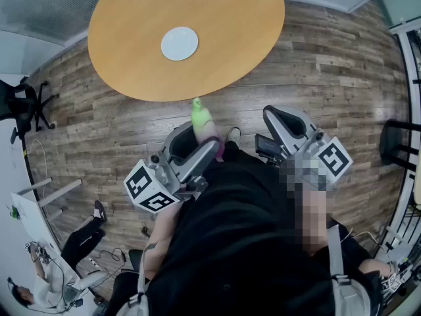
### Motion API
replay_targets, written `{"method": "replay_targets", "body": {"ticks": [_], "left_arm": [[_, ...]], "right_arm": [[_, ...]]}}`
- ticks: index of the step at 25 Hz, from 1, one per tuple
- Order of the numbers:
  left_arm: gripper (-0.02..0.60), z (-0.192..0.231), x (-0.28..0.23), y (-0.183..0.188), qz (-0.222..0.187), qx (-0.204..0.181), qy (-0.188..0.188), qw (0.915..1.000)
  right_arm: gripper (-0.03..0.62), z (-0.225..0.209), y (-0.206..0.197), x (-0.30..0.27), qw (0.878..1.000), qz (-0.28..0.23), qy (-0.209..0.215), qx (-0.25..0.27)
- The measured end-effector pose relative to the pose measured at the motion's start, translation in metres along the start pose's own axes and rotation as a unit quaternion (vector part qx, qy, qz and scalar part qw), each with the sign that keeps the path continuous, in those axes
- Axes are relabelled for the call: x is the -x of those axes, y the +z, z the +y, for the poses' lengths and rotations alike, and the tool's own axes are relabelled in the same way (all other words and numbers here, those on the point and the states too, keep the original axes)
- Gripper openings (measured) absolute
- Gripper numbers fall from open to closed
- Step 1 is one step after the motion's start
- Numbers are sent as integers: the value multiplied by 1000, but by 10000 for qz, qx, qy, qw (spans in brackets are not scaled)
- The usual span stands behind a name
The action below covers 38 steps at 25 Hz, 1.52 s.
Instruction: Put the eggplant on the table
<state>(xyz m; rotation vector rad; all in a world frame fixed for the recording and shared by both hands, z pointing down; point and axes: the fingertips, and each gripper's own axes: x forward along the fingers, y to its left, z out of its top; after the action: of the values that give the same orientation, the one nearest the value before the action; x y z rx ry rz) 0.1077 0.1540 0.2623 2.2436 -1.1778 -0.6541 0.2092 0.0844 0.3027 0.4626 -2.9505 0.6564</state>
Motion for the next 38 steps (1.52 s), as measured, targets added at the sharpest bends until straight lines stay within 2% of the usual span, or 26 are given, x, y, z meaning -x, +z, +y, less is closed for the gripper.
{"method": "replay_targets", "body": {"ticks": [10,17,29,38], "left_arm": [[201,-3,-9,-3,90,-75,15,9999],[202,-10,-14,-10,134,-129,27,9998],[202,-21,-26,-30,361,-81,9,9993],[202,-18,-29,-37,614,-195,253,9976]], "right_arm": [[15,-7,3,9,9999,-99,-89,-53],[17,-17,5,20,9988,-348,-257,-212],[17,-22,-10,38,9987,-250,-381,-227],[17,-26,-17,34,9982,-277,-386,-372]]}}
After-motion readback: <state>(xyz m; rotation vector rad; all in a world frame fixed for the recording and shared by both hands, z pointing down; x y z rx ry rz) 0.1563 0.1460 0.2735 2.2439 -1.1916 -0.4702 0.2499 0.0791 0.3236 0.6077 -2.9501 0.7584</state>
